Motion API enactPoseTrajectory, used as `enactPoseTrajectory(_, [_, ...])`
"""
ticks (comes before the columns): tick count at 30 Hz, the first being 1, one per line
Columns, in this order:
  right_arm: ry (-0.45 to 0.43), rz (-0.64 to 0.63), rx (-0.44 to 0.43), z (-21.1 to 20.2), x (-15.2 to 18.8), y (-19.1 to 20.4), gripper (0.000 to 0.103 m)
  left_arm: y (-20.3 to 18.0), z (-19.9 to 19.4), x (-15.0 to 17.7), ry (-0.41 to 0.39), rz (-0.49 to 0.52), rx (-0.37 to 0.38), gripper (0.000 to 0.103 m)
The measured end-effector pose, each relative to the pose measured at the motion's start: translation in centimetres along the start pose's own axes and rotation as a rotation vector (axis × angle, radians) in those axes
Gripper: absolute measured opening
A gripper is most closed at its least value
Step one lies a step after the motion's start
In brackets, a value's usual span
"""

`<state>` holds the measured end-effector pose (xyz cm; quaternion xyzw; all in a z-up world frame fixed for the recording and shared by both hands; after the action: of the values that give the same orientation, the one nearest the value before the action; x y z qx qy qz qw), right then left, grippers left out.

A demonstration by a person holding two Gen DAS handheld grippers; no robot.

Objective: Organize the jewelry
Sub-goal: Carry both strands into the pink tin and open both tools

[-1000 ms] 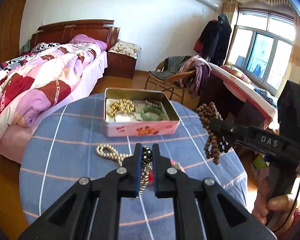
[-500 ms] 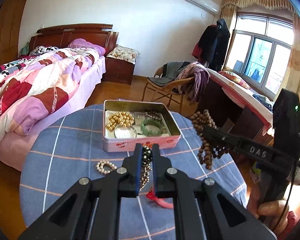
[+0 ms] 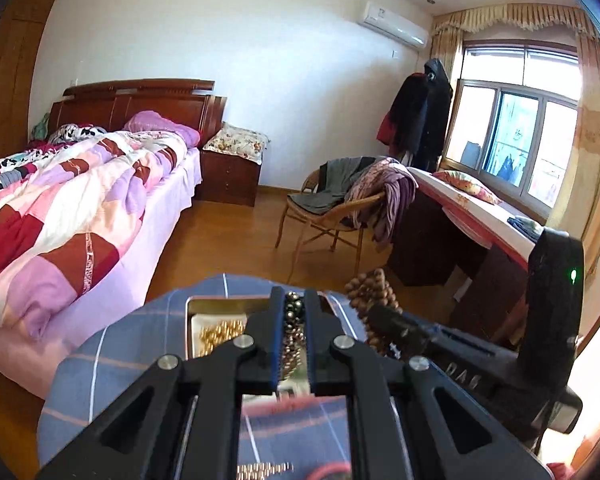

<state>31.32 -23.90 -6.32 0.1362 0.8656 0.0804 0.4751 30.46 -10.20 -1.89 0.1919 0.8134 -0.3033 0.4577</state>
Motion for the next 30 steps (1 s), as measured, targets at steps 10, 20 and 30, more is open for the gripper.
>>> enactPoseTrajectory(10, [0.117, -0.040, 0.076, 8.4, 2.1, -0.9, 0.017, 3.2, 6.2, 1.9, 0.075, -0.053, -0.041, 0.010])
enactPoseTrajectory(20, [0.187, -0.064, 0.087, 11.8, 4.0, -1.3, 0.018, 4.7, 9.2, 5.4, 0.196, -0.074, -0.101, 0.010])
enactPoseTrajectory(30, [0.219, -0.027, 0.138, 12.1, 4.1, -2.0, 0.056, 6.2, 9.4, 6.9, 0.302, -0.075, -0.239, 0.021])
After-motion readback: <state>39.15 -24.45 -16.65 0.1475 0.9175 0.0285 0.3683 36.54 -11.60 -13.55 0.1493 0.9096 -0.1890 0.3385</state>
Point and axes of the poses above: each gripper's, at about its wrist camera, not at the fingertips, and z roughly the way its jaws point, y to its left, x to its underside, the point moved 8 cm from there along z, roughly the way its jaws point, and after that the axes turned 11 degrees about x, right-handed, at the moved point
